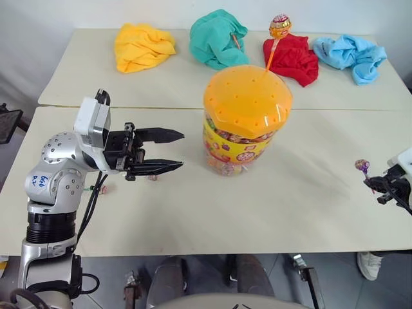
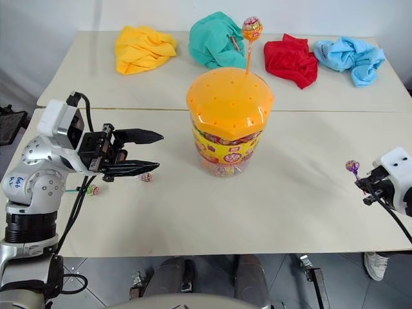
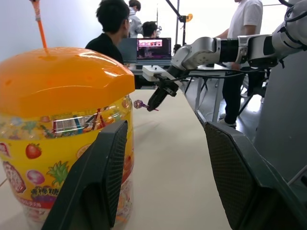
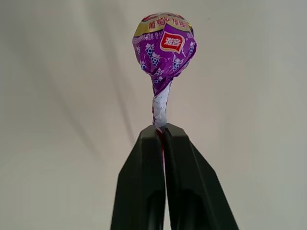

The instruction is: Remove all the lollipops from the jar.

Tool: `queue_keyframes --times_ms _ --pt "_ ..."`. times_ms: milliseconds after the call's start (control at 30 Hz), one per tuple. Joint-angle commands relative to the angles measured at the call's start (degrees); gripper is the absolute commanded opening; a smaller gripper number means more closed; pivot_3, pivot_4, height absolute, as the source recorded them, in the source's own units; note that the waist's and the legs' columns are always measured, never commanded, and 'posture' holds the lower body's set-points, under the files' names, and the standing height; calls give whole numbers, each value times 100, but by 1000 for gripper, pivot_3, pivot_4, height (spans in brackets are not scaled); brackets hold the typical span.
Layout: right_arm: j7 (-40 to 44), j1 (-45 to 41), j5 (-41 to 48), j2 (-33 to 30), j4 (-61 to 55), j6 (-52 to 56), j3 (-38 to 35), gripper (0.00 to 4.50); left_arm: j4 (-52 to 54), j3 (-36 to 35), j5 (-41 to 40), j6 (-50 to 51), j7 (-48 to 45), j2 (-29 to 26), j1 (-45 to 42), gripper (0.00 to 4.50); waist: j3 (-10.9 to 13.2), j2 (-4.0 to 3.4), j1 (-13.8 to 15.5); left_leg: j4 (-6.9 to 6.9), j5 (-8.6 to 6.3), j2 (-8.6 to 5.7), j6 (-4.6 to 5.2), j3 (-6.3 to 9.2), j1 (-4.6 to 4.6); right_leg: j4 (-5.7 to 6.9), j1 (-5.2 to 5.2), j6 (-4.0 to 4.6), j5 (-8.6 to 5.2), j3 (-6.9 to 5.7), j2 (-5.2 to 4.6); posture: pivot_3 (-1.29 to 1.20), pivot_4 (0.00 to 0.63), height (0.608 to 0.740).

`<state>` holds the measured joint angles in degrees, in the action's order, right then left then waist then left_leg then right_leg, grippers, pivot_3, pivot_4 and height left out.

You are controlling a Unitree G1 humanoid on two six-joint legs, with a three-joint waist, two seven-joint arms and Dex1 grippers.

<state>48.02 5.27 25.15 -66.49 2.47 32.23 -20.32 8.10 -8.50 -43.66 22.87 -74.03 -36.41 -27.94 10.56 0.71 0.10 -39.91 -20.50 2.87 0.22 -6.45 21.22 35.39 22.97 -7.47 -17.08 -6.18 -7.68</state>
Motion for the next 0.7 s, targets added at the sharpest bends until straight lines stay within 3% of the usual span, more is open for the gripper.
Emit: queue_keyframes --times_ms 33,100,200,267,367,567,700 --pt "251 -106 -10 141 43 -369 -341 1343 158 -215 -163 109 219 -19 137 2720 0 0 3 0 0 0 0 1 0 0 0 0 0 0 0 0 150 740" --pt "554 -181 248 269 -107 -562 -628 2040 175 -328 -251 161 335 1 220 2720 0 0 9 -1 0 0 0 2 1 -1 0 0 0 0 0 0 150 740" --pt "1057 -859 1538 744 -842 -552 -1229 3020 -12 -750 -582 298 879 227 272 2720 1 -2 -8 -3 0 1 0 4 2 0 0 -1 1 0 0 0 150 740" --pt "940 -1377 2171 937 -1264 -248 -1321 3020 -78 -957 -778 384 1187 386 240 2720 2 -5 -27 -5 0 4 0 16 -4 6 0 -1 1 6 1 0 150 740" --pt "264 -2494 2841 1270 -1759 233 -865 3020 -140 -1232 -1167 558 1719 668 110 2720 2 -4 -19 -10 0 7 -2 52 -7 18 0 -1 1 4 2 0 150 740" --pt "-908 -4401 2678 2091 -1369 878 307 3020 -95 -1177 -1314 702 1971 892 9 2720 1 -1 17 -12 -3 -5 -2 47 12 17 2 -4 2 -1 -4 0 150 740" --pt "-1190 -5276 2251 2645 -1008 1039 1035 3020 -37 -1020 -1265 702 1932 966 -20 2720 1 -1 12 -12 -2 -4 -4 30 25 26 22 -4 2 -7 1 0 150 740"
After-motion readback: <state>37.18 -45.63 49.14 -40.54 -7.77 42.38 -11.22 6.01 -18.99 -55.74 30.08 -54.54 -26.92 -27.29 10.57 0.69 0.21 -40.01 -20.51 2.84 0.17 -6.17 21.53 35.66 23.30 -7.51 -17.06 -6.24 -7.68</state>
